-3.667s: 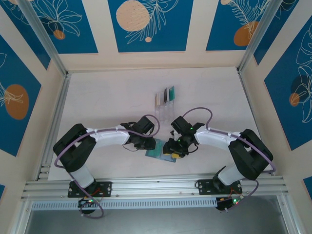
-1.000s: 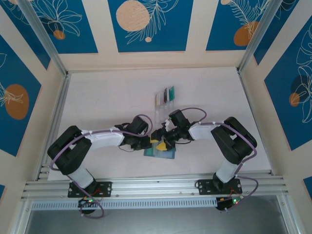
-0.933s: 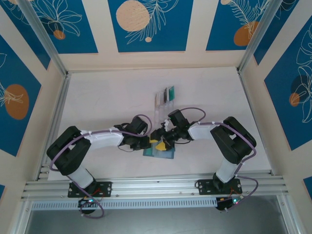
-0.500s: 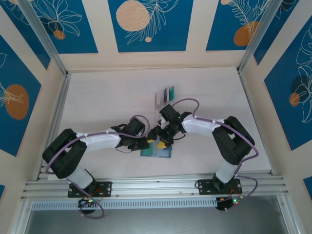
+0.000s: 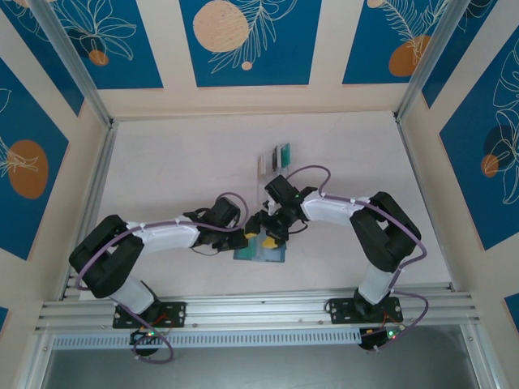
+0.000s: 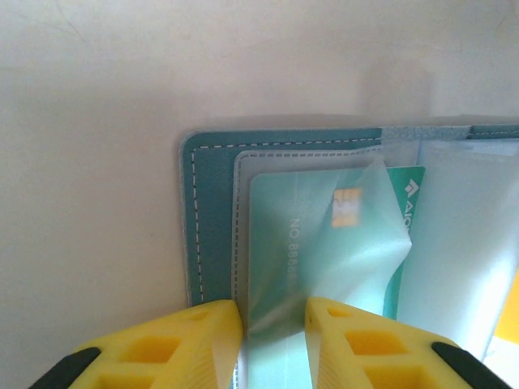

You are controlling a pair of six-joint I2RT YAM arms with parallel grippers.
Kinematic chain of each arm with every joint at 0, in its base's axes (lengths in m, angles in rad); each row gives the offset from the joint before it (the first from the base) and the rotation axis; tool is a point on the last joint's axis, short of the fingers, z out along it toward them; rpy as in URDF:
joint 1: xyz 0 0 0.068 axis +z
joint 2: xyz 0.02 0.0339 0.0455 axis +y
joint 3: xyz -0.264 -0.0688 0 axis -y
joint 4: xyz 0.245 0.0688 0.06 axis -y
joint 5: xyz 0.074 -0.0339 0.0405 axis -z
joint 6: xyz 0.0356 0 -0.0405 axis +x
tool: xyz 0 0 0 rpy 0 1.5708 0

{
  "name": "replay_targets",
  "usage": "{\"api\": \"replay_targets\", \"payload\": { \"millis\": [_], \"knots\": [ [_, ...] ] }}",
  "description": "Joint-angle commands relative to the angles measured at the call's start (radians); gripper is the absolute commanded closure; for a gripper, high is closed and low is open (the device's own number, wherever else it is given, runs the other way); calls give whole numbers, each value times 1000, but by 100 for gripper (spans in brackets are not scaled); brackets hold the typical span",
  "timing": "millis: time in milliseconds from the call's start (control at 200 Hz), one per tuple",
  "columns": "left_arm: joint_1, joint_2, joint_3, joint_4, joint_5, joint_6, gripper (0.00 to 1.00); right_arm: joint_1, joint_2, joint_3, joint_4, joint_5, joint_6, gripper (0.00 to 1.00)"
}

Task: Put the credit cards into the card holder
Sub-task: Flip over the card slot in the card holder.

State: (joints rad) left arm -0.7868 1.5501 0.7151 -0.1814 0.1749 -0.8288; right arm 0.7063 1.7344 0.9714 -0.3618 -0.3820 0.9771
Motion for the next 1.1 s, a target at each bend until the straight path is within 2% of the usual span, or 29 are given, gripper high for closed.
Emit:
{"api": "replay_targets", "payload": {
  "millis": [0,160,405,570,790,905,1095],
  "knots": [
    [-29,31,-30,48,133,26,68,9,7,-56,75,36,59,32],
    [-25,40,-45,72,138,14,69,13,-38,-107,46,61,82,30],
    [-21,63,-49,92,149,9,69,-14,-80,-214,192,22,150,31],
    [-20,70,-52,97,148,12,70,-28,-114,-222,283,-18,149,32],
    [-20,74,-60,105,143,16,70,-63,-133,-184,287,-31,114,35],
    [-19,70,-59,95,138,22,70,-85,-105,-167,312,-76,108,38],
    [-15,74,-57,101,142,20,70,-68,-72,-169,387,-138,144,38]
  ]
}}
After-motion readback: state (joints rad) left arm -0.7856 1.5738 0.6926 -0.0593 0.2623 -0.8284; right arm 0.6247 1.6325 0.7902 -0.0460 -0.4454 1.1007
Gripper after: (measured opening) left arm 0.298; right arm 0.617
